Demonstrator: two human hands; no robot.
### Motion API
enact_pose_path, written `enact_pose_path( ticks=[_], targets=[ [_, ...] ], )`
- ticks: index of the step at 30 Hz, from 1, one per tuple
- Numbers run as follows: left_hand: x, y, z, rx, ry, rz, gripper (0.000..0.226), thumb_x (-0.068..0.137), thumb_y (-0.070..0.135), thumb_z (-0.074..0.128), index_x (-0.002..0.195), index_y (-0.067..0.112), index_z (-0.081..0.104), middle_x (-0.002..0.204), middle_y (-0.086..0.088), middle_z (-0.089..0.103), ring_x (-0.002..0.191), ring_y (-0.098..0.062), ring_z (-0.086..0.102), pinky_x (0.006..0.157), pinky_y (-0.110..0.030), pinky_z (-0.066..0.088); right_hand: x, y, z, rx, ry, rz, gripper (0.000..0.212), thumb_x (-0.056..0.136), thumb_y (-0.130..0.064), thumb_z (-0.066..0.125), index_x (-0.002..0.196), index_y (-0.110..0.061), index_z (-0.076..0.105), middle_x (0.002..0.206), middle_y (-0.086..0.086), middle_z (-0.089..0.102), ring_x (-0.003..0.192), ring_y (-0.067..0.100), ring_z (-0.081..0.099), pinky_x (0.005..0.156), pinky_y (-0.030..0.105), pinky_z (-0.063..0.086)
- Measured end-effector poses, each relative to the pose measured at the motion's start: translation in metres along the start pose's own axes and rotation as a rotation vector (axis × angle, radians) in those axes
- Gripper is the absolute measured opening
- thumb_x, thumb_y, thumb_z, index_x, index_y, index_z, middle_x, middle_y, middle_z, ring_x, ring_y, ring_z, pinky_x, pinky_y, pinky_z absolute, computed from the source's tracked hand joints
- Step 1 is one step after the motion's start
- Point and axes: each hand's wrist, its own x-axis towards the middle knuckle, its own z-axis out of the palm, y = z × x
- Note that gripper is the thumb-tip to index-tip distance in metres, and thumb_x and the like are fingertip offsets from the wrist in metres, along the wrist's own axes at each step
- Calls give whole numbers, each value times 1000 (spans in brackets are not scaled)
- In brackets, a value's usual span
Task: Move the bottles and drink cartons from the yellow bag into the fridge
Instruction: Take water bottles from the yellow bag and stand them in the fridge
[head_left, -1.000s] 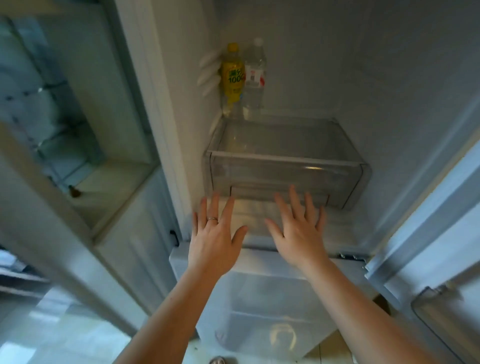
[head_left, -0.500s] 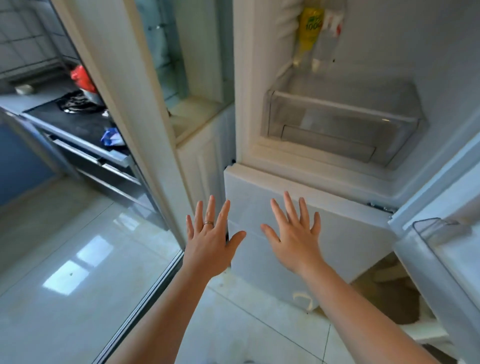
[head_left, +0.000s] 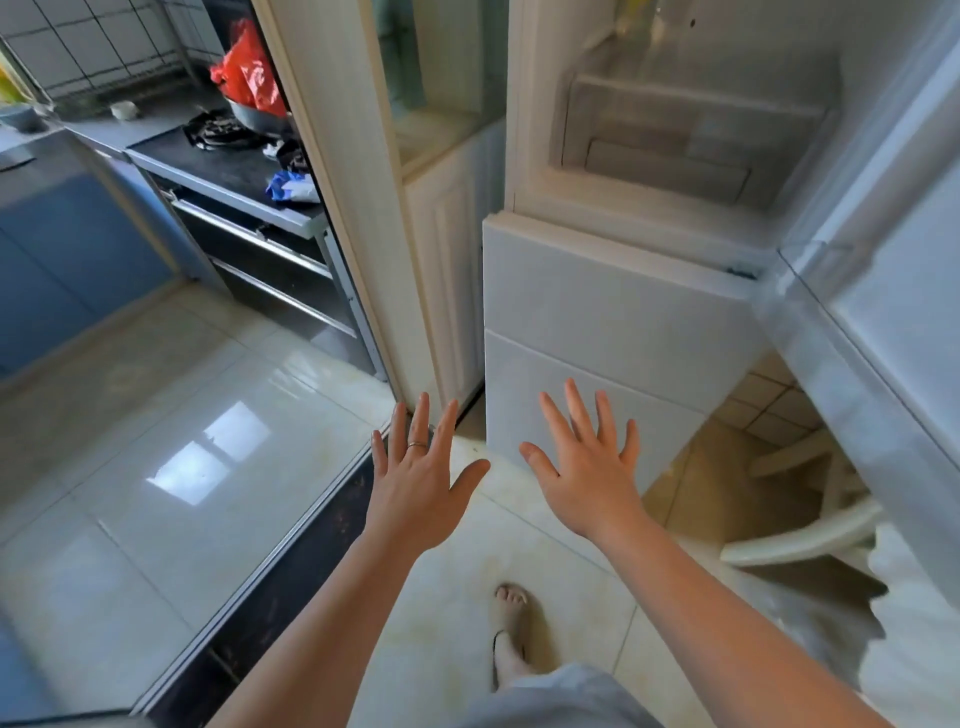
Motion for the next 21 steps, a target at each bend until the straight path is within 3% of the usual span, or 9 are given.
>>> enact_pose_path(
  ticks=[5, 11, 21],
  targets=[
    [-80, 12, 30, 3, -76, -1, 81, 88, 74, 11, 155, 35, -11, 162, 4, -25, 146, -24, -30, 120, -52, -13, -86, 11, 23, 4, -48, 56, 67, 96, -66, 13, 155, -40, -5, 162, -9, -24, 147, 24, -28, 115, 55, -17],
    [-150, 50, 68, 54, -159, 32, 80, 89, 74, 9, 154, 36, -15, 162, 2, -25, 147, -26, -28, 113, -50, -18, -176, 53, 39, -5, -114, 135, 68, 95, -67, 13, 155, -40, -4, 162, -10, -24, 148, 24, -26, 115, 55, -15],
    [-240, 191, 147, 99, -280, 188, 80, 92, 74, 13, 156, 33, -13, 162, 0, -24, 142, -25, -33, 112, -48, -19, -307, 203, 40, -36, -185, 214, 69, 95, -68, 13, 154, -40, -7, 161, -8, -26, 147, 25, -27, 116, 57, -15]
  ],
)
